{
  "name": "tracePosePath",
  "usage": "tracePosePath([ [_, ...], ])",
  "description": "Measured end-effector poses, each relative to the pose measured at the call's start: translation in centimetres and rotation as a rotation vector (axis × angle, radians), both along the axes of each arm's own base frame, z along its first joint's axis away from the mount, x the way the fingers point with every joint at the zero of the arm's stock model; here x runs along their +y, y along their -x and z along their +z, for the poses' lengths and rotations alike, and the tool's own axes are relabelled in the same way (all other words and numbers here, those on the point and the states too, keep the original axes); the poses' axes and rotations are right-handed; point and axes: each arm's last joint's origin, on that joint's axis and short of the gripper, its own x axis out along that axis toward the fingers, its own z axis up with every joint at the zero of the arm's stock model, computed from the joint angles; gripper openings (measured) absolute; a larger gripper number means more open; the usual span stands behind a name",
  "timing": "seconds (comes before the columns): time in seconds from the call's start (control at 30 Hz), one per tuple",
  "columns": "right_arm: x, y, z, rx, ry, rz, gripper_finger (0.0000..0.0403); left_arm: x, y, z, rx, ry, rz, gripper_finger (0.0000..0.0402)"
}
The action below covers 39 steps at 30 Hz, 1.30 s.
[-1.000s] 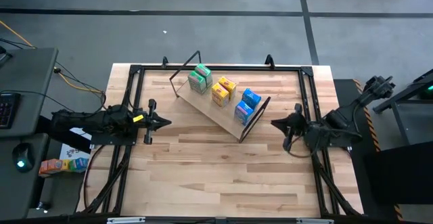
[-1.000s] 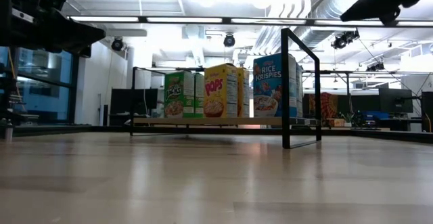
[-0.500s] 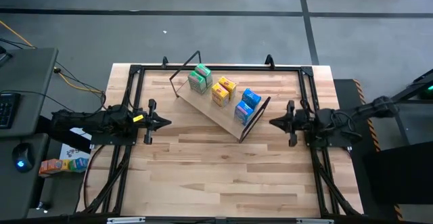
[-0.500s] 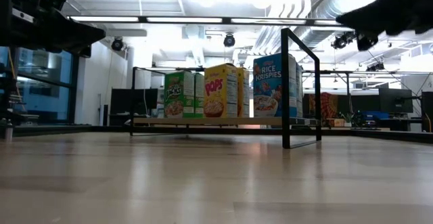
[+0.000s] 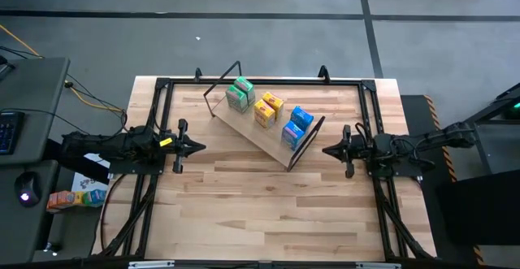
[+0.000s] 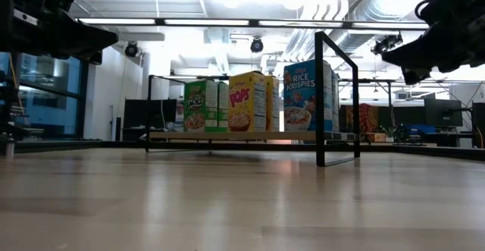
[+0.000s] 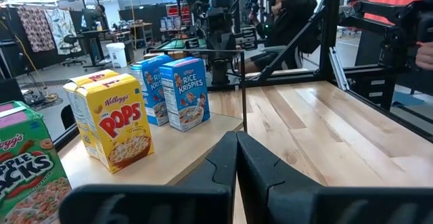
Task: Stack cereal on shelf
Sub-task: Return to Home Position
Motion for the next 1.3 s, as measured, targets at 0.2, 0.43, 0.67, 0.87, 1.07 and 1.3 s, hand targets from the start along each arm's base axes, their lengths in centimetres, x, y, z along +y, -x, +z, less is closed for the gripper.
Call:
tracePosePath([
  [0.2,-0.5,0.1,-0.2,0.022,0.029,-0.173,0.0,0.0,0.0,0.0,0.0,0.0,0.0,0.0],
  [0.43,-0.5,0.1,-0.2,0.022,0.021,-0.187,0.0,0.0,0.0,0.0,0.0,0.0,0.0,0.0],
  [0.67,-0.6,0.2,0.0,-0.008,0.013,-0.184,0.0,0.0,0.0,0.1,-0.007,0.0,-0.002,0.0],
  [0.87,-0.8,1.2,1.3,-0.163,-0.033,-0.183,0.0,0.0,0.1,0.2,-0.026,0.001,-0.002,0.0],
  [1.07,-0.8,1.3,1.8,-0.214,-0.048,-0.19,0.0,0.0,0.1,0.2,-0.027,0.001,-0.003,0.0],
  [1.3,-0.8,1.3,1.5,-0.185,-0.039,-0.188,0.0,0.0,0.1,0.2,-0.027,0.001,-0.003,0.0],
])
